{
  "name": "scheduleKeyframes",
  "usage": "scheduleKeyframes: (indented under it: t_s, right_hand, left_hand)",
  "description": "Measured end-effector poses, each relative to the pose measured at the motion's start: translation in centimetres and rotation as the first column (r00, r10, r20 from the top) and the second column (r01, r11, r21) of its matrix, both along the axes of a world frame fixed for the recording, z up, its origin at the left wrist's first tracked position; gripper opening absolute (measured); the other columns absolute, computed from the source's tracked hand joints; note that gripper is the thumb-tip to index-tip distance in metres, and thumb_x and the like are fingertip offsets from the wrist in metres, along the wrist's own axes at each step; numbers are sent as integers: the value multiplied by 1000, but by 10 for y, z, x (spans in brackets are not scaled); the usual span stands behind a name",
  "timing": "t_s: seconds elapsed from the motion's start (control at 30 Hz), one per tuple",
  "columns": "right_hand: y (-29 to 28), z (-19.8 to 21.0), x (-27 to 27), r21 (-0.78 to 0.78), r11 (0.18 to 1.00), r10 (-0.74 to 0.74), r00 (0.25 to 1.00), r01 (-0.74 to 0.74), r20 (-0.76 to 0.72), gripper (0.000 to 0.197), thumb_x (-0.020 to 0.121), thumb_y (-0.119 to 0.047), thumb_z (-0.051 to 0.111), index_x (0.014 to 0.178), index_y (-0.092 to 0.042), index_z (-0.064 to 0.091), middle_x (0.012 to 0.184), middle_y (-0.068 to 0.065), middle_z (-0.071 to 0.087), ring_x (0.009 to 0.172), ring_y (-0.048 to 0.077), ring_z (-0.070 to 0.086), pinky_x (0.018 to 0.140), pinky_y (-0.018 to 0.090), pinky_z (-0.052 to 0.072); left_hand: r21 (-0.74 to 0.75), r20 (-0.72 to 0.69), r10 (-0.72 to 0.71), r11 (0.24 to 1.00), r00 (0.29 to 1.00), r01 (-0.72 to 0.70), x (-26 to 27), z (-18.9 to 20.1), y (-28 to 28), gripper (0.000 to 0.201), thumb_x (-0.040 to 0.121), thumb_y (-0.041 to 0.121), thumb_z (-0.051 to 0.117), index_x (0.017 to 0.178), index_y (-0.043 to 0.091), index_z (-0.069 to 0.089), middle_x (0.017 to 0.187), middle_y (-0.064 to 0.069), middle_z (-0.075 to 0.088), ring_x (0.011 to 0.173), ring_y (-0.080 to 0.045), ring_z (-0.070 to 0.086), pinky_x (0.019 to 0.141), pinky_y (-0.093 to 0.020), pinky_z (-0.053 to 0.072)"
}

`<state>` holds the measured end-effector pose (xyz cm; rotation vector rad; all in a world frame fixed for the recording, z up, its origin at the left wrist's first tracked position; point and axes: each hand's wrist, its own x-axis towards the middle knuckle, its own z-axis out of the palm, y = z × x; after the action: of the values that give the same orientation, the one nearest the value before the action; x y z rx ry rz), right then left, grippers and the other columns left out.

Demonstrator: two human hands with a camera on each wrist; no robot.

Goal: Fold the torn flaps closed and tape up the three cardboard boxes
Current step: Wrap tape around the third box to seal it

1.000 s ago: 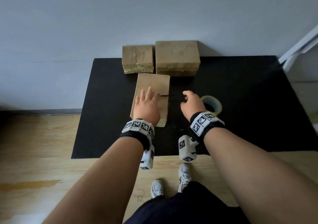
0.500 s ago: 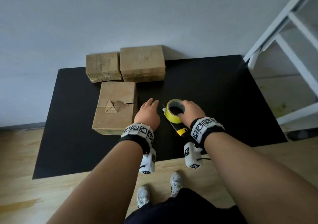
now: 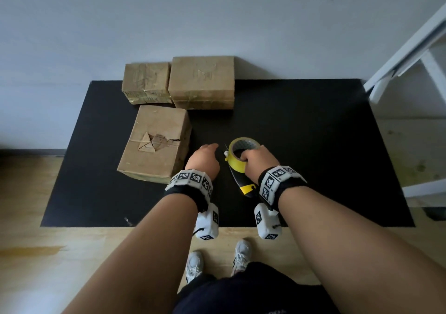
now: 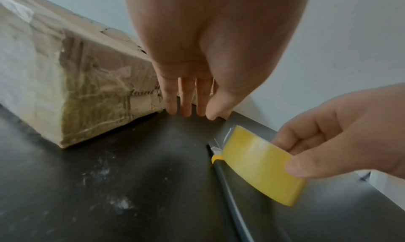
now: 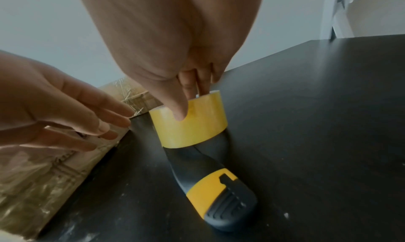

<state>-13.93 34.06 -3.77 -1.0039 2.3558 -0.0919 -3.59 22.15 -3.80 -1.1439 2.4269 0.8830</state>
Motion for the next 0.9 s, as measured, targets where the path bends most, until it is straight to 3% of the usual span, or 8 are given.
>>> scheduleKeyframes:
  t_s: [0.17, 0.27, 0.43, 0.57, 0.63, 0.77, 0.9]
  right_hand:
    - [-3, 19, -7, -111, 991, -72, 997, 75, 28, 36, 96, -12, 45, 130, -17, 57, 131, 9, 58, 122, 29, 53, 99, 39, 45]
    - [-7, 35, -8, -204, 973, -99, 992, 112, 73, 29, 94, -12, 47, 120, -18, 59, 125, 8, 61, 115, 29, 58, 96, 40, 49]
    - [-17, 56, -2, -345, 932, -72, 990, 109, 120, 27, 93, -8, 50, 116, -15, 61, 119, 8, 63, 109, 27, 59, 95, 41, 49]
    - [-22, 66, 5, -382, 920, -42, 991, 88, 127, 26, 93, -7, 49, 116, -16, 61, 118, 9, 63, 108, 27, 60, 94, 43, 50]
    - [-24, 69, 6, -396, 915, -36, 992, 81, 119, 28, 93, -7, 49, 117, -15, 61, 119, 10, 63, 108, 28, 60, 93, 41, 50]
    - [-25, 72, 8, -381, 922, -26, 993, 68, 114, 28, 93, -7, 49, 118, -16, 59, 120, 9, 63, 109, 27, 59, 94, 41, 50]
    - [-26, 74, 11, -368, 927, -27, 992, 69, 120, 28, 96, -11, 50, 122, -17, 57, 121, 9, 62, 107, 25, 60, 92, 42, 52]
  left_hand:
    - [-18, -80, 78, 997, 994, -80, -6, 10, -7, 53, 99, 11, 41, 150, 23, 34, 149, -6, 44, 133, -24, 45, 105, -34, 40]
    - [20, -177, 164, 986, 970, -163, -11, 18, -14, 48, 100, 15, 42, 148, 20, 39, 143, -4, 51, 128, -22, 50, 101, -29, 39]
    - [95, -269, 222, 974, 937, -203, -14, 38, -24, 47, 98, 9, 43, 145, 13, 42, 145, -7, 49, 132, -23, 45, 107, -29, 34]
    - [68, -385, 269, 962, 883, -264, -7, 48, -27, 33, 94, 15, 55, 126, 15, 63, 121, -4, 65, 109, -20, 59, 90, -29, 44]
    - [8, -436, 284, 950, 854, -312, -3, 51, -27, 24, 92, 18, 59, 114, 16, 69, 109, -1, 68, 98, -16, 61, 80, -26, 43]
    - [-37, -478, 291, 936, 829, -350, 1, 54, -26, 12, 89, 18, 63, 97, 16, 71, 93, 1, 68, 86, -14, 59, 73, -25, 41]
    - [-73, -467, 264, 940, 844, -334, 0, 57, -25, 12, 91, 16, 58, 97, 14, 68, 89, 2, 62, 83, -14, 55, 71, -26, 39]
